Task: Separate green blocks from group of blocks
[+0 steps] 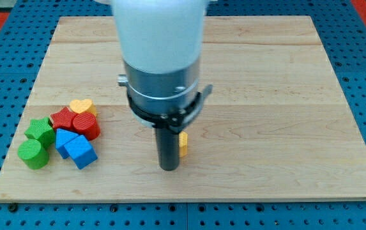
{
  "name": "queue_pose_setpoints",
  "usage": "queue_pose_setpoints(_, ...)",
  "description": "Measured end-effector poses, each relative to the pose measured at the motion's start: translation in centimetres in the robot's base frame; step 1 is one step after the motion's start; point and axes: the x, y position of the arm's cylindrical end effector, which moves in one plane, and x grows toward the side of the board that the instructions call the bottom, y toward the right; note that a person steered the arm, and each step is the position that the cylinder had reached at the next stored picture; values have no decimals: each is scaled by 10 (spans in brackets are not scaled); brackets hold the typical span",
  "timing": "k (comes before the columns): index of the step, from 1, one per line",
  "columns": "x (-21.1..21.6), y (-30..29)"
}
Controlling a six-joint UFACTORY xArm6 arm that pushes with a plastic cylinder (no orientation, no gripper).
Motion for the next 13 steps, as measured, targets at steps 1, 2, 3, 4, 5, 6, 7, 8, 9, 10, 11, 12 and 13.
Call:
queue_pose_setpoints(1,51,-33)
queue_pose_setpoints(2,55,-76)
queue_pose_setpoints(3,55,-80)
queue_pose_setpoints(4,55,-80)
queue_pose_setpoints(5,56,-99)
queue_pose_setpoints(6,56,-162)
queue_pose_setpoints(7,40,-212)
queue_pose_setpoints(8,0,-211)
queue_pose_setpoints(9,-25,-211)
queue_pose_setpoints(10,-29,-211)
queue_pose_setpoints(11,-38,-226)
queue_pose_setpoints(12,-46,-236)
queue_pose_setpoints(13,-46,-237)
